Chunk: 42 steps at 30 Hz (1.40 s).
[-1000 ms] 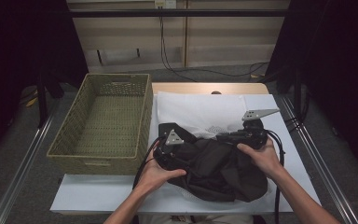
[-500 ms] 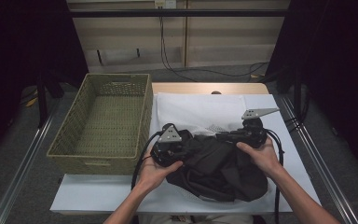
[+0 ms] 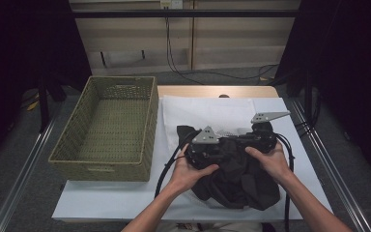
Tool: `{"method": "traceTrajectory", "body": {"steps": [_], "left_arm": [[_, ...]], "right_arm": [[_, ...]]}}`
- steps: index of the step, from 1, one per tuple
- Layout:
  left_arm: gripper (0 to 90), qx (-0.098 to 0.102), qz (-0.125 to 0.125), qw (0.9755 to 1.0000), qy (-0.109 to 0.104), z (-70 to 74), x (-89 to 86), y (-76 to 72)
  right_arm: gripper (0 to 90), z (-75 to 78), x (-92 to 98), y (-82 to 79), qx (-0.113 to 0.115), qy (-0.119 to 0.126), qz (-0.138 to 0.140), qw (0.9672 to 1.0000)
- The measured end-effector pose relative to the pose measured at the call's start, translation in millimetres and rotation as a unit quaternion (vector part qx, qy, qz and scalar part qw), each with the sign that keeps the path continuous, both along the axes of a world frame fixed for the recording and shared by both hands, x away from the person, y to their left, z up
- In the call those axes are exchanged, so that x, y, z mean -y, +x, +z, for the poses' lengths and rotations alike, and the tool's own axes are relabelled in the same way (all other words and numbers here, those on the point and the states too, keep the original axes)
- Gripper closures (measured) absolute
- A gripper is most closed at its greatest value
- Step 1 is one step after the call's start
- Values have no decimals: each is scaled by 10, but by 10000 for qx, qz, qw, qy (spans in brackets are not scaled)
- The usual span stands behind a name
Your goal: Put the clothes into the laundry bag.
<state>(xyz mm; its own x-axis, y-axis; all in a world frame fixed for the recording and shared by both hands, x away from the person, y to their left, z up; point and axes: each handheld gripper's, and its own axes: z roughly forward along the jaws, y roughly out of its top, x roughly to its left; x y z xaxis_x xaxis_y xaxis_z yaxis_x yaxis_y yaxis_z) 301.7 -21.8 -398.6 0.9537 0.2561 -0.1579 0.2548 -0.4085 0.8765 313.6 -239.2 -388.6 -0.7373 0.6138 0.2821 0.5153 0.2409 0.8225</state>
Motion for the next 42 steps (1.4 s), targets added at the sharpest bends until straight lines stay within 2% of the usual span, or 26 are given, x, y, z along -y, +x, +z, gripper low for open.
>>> {"method": "traceTrajectory", "body": {"steps": [2,5,7,9,13,15,17,18,20,24,27,28,30,32,34,36,37,38,39,40,42], "left_arm": [[843,-46,-33,10000,55,-70,78,25],[845,-16,-1,9995,301,-167,184,58],[847,-14,61,9994,333,-213,211,93],[848,94,211,9988,438,-250,215,125],[848,-47,495,9975,508,-344,160,249],[848,-221,665,9965,456,-401,100,347],[845,-447,757,9956,311,-441,49,411],[842,-510,769,9954,252,-454,27,427],[825,-506,797,9953,201,-463,-1,426],[743,-480,731,9961,147,-431,-91,396],[651,-353,707,9967,186,-364,-189,335],[618,-243,739,9967,243,-331,-225,308],[592,-234,776,9963,297,-255,-315,256],[538,-127,772,9966,255,-204,-399,211],[499,-55,826,9963,221,-162,-494,173],[418,36,892,9957,226,-139,-587,151],[389,93,1022,9944,251,-141,-635,146],[333,105,1071,9938,283,-149,-661,146],[296,-8,1051,9942,227,-174,-717,155],[292,-133,1136,9931,245,-199,-750,149],[247,-186,1155,9926,326,-239,-788,109]], "right_arm": [[900,19,22,-8,39,23,-26,10000],[900,52,16,-25,58,48,7,10000],[900,80,-13,-50,98,34,62,9999],[900,92,-37,-75,124,8,116,9999],[900,100,-50,-93,128,21,142,9998],[900,111,-48,-107,135,9,147,9998],[900,101,-51,-110,113,-35,159,9998],[900,91,-53,-106,96,-65,165,9998],[900,37,-62,-88,15,-85,176,9998],[900,-35,-66,-58,-78,-131,162,9998],[900,-35,-36,-51,-76,-101,143,9998],[900,-32,-35,-51,-71,-101,146,9998],[900,-31,-39,-52,-69,-102,146,9998],[900,-32,-44,-54,-71,-107,153,9998],[900,-30,-42,-54,-67,-117,155,9998],[900,-30,-43,-54,-73,-112,155,9998],[900,-31,-43,-53,-78,-107,156,9998],[900,-32,-44,-53,-77,-112,158,9998],[900,-31,-44,-53,-76,-114,160,9998],[900,-30,-43,-54,-73,-117,162,9998],[900,-31,-48,-56,-66,-138,176,9997]]}}
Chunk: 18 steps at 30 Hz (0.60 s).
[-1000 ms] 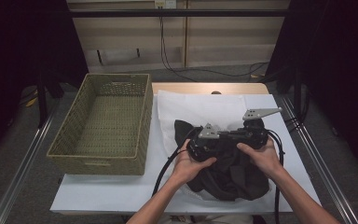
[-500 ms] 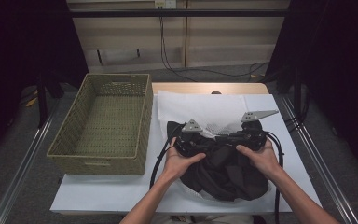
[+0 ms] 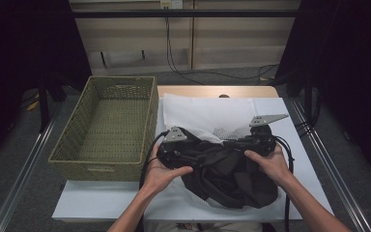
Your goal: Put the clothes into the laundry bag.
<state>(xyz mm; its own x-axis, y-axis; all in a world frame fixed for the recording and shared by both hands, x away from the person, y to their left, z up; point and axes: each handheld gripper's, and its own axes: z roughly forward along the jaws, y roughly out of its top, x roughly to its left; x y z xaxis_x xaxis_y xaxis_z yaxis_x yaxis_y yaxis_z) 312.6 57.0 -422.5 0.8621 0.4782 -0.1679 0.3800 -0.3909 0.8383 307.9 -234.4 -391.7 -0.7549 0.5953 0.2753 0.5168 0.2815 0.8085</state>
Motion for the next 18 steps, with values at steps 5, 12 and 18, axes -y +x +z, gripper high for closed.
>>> {"method": "traceTrajectory", "body": {"steps": [5,12,18], "left_arm": [[232,-5,152,9998,122,-30,-173,-112],[232,-106,236,9982,534,-284,-113,-105],[286,-50,353,9955,883,-423,-10,2]], "right_arm": [[900,-1,-10,-3,8,-12,14,10000],[900,3,-13,3,-12,-11,3,10000],[900,6,6,4,5,-12,29,10000]]}}
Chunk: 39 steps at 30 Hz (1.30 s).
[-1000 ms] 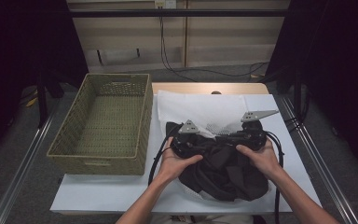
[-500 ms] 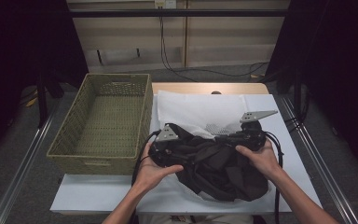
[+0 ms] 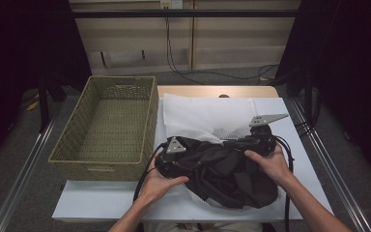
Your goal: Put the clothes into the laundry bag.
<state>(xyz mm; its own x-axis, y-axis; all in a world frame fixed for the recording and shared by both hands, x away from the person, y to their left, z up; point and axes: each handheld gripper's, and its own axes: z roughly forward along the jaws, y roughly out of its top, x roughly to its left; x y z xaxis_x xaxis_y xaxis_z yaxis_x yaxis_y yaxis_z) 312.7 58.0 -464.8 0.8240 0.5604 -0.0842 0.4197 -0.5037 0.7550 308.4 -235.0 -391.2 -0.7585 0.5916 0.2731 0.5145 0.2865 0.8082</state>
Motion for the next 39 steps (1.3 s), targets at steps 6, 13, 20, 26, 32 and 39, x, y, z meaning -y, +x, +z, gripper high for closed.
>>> {"method": "traceTrajectory", "body": {"steps": [6,13,20,26,32,39], "left_arm": [[850,33,-298,9994,-166,89,-20,-59],[867,2,-475,9929,-1094,393,-135,-90],[877,20,-1010,9840,-1468,576,203,-112],[876,84,-1358,9806,-1408,582,639,-128],[878,-10,-1429,9820,-1232,442,896,-52],[881,-16,-1083,9888,-1023,272,907,145]], "right_arm": [[900,13,-15,-12,29,-50,-14,10000],[900,17,5,0,22,-10,-52,10000],[900,14,13,20,29,-5,-116,9999],[900,9,54,31,12,48,-168,9998],[900,43,11,7,79,64,-128,9999],[900,206,-20,-75,241,241,-21,9994]]}}
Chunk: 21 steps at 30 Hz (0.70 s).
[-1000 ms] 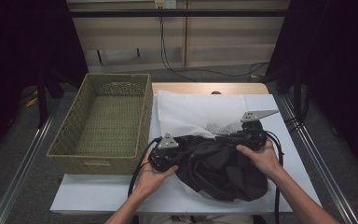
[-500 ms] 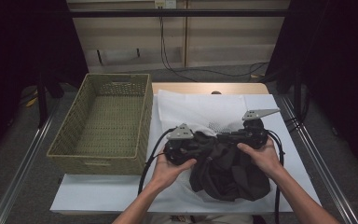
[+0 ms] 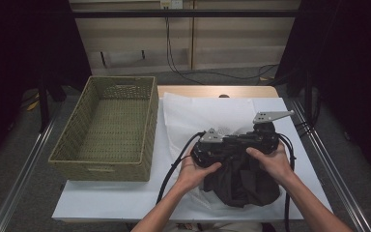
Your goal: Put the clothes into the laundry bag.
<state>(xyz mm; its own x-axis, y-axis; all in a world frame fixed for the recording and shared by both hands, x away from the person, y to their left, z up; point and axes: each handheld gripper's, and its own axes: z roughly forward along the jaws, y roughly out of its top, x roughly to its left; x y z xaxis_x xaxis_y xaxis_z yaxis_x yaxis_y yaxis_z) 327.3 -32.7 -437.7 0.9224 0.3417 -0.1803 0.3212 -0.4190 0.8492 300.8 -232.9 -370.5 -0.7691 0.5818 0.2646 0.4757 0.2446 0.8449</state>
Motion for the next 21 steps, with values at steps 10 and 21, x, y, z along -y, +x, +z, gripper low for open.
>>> {"method": "traceTrajectory", "body": {"steps": [10,21], "left_arm": [[860,-281,375,9988,-113,-105,-198,175],[519,247,378,9989,-143,230,-670,-120]], "right_arm": [[900,-82,-18,-10,-151,-68,107,9998],[900,-137,7,20,-195,-150,51,9997]]}}
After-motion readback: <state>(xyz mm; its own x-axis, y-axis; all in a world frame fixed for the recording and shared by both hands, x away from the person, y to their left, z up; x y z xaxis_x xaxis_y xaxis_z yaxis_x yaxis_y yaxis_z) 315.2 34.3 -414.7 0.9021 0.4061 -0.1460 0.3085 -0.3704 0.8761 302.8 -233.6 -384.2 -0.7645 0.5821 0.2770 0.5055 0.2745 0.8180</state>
